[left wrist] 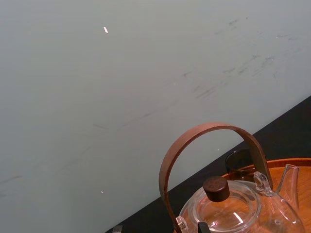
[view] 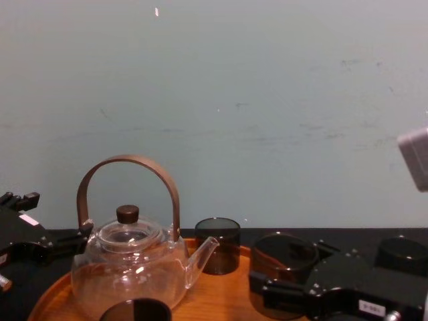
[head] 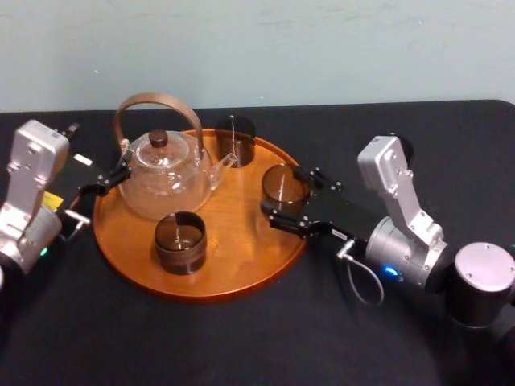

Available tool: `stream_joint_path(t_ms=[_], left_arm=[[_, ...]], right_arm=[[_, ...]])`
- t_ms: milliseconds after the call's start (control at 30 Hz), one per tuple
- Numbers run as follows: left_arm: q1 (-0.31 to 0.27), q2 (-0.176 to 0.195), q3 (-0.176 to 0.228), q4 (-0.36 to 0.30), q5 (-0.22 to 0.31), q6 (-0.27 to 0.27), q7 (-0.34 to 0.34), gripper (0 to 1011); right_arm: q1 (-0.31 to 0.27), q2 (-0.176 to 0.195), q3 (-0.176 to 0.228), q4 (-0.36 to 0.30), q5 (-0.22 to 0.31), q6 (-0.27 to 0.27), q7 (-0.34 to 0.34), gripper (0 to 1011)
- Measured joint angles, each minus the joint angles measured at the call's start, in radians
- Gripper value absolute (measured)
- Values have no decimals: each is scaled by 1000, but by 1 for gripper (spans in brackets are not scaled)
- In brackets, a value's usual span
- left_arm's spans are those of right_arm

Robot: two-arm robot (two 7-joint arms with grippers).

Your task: Pick up the glass from the table and place it on the tray.

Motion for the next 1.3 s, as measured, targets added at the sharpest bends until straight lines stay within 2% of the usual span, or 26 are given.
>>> stream_joint_path(t_ms=[1300], left_arm=[[0,0,0,0,0,0,0,1010]], right_arm=[[44,-60,-100,76,-48,-22,26,904]])
